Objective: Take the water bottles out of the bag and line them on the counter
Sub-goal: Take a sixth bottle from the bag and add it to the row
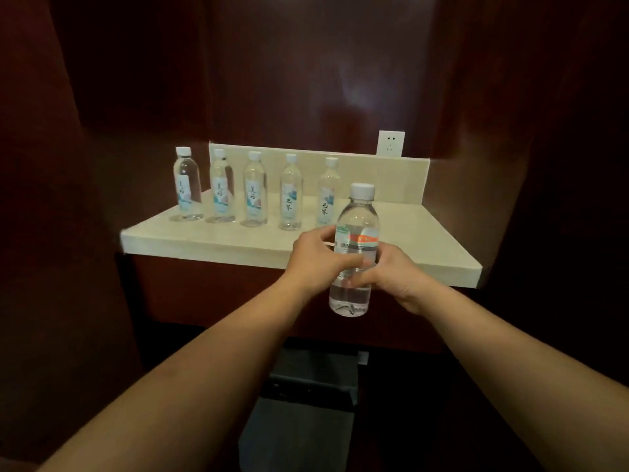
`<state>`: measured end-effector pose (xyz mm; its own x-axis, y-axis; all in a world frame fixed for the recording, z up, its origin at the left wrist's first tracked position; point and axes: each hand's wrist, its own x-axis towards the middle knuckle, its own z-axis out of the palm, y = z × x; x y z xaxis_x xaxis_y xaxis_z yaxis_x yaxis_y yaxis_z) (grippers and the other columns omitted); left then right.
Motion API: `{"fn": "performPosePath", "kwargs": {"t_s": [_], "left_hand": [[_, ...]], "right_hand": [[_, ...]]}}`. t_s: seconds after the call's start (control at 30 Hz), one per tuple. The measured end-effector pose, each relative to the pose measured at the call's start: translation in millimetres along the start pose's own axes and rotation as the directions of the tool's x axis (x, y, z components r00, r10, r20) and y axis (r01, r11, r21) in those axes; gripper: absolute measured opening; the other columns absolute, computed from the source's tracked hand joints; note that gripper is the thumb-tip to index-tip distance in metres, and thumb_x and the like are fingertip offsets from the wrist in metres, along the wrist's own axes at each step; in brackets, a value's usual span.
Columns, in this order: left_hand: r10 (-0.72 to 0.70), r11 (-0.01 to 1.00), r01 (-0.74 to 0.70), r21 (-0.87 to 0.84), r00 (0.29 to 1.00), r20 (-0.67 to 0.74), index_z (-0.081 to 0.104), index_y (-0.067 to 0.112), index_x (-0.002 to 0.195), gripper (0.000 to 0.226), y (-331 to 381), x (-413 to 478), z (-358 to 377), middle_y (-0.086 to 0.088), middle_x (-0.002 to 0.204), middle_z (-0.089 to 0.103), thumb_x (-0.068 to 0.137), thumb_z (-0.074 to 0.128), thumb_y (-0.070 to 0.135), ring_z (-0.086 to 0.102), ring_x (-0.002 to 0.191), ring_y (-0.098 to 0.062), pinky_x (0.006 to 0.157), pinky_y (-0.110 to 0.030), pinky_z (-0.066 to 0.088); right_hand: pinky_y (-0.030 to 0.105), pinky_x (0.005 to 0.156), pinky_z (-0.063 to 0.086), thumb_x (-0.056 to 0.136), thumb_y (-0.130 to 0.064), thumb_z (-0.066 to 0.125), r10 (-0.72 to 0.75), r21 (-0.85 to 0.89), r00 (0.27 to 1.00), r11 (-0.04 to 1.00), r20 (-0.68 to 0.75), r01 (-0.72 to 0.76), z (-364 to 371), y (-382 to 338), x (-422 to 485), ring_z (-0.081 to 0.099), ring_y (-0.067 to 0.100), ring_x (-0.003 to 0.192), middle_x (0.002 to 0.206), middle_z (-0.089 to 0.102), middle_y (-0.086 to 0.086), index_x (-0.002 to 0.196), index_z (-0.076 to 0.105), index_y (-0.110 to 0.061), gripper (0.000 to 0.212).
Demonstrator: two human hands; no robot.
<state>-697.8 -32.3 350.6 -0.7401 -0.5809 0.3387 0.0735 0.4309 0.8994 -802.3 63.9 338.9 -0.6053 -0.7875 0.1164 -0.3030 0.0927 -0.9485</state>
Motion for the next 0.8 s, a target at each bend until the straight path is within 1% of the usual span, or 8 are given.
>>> {"fn": "performPosePath", "kwargs": {"t_s": [0.1,0.2,0.33,0.47,0.53,0.6,0.7,0.8], "left_hand": [[0.046,0.999,-0.045,0.021,0.998,-0.031,0.07,0.031,0.088,0.034,-8.8,39.6,6.9,0.004,0.087,0.074,0.058,0.084,0.02,0.07,0.083,-0.014,0.082,-0.039,0.056],[0.058,0.998,-0.057,0.023,0.998,-0.033,0.068,0.031,0.087,0.034,-14.9,75.3,9.0,0.002,0.09,0.073,0.06,0.084,0.018,0.069,0.084,-0.015,0.081,-0.037,0.056],[0.081,0.997,-0.081,0.015,0.997,0.002,0.064,0.024,0.096,0.037,-29.3,123.5,10.7,0.006,0.089,0.069,0.065,0.084,0.016,0.066,0.08,-0.011,0.073,-0.024,0.054],[0.078,0.997,-0.078,0.003,0.995,-0.054,0.064,0.024,0.101,0.045,-46.5,158.5,27.5,0.003,0.098,0.068,0.06,0.084,0.027,0.065,0.088,-0.013,0.08,-0.035,0.055],[0.067,0.998,-0.067,-0.003,0.995,-0.069,0.064,0.023,0.104,0.047,-53.4,171.6,38.2,0.002,0.099,0.068,0.061,0.082,0.027,0.065,0.09,-0.015,0.081,-0.038,0.055],[0.059,0.998,-0.059,0.009,0.996,-0.07,0.064,0.022,0.107,0.045,-59.7,183.0,47.0,0.002,0.102,0.066,0.066,0.081,0.024,0.064,0.091,-0.016,0.081,-0.035,0.054],[0.055,0.998,-0.054,-0.026,0.998,0.009,0.064,0.026,0.113,0.032,-72.3,196.4,53.6,0.004,0.11,0.066,0.081,0.069,0.021,0.062,0.099,-0.012,0.086,-0.03,0.051],[0.013,0.998,-0.005,-0.058,0.989,0.144,0.058,0.032,0.127,0.034,-86.2,200.1,57.9,0.01,0.12,0.065,0.095,0.052,0.024,0.059,0.105,-0.006,0.09,-0.024,0.046]], "right_hand": [[0.044,0.093,0.053,0.058,0.015,0.078,0.034,0.121,0.992,0.992,-0.125,-0.019,-4.6,3.8,32.3,0.067,0.028,0.104,0.108,0.071,0.012,0.115,0.055,-0.013,0.067],[0.046,0.095,0.052,0.059,0.017,0.076,0.043,0.156,0.982,0.988,-0.183,-0.014,-9.5,4.2,64.5,0.065,0.03,0.107,0.11,0.068,0.015,0.112,0.049,-0.013,0.066],[0.039,0.086,0.055,0.059,0.017,0.075,0.008,0.136,0.969,0.99,-0.249,0.026,-15.3,4.8,102.5,0.064,0.024,0.102,0.111,0.066,0.01,0.111,0.056,-0.014,0.063],[0.037,0.082,0.057,0.061,0.022,0.068,-0.02,0.145,0.946,0.987,-0.325,0.07,-22.2,13.8,132.5,0.067,0.019,0.088,0.096,0.071,0.0,0.095,0.068,-0.024,0.058],[0.027,0.071,0.058,0.062,0.022,0.067,-0.021,0.147,0.938,0.986,-0.345,0.077,-26.3,20.8,145.8,0.068,0.014,0.083,0.091,0.073,-0.005,0.09,0.07,-0.026,0.055],[0.02,0.064,0.055,0.064,0.022,0.067,-0.005,0.161,0.932,0.985,-0.361,0.067,-32.0,29.5,155.9,0.068,0.011,0.081,0.093,0.072,-0.006,0.096,0.07,-0.023,0.055],[0.033,0.078,0.059,0.064,0.02,0.07,0.048,0.22,0.916,0.975,-0.399,0.045,-45.0,45.3,174.8,0.07,0.022,0.092,0.101,0.073,0.004,0.11,0.067,-0.013,0.057],[0.047,0.092,0.054,0.067,0.017,0.071,0.084,0.246,0.91,0.969,-0.406,0.02,-59.6,56.3,190.9,0.069,0.026,0.102,0.108,0.072,0.005,0.115,0.065,-0.015,0.058]]}}
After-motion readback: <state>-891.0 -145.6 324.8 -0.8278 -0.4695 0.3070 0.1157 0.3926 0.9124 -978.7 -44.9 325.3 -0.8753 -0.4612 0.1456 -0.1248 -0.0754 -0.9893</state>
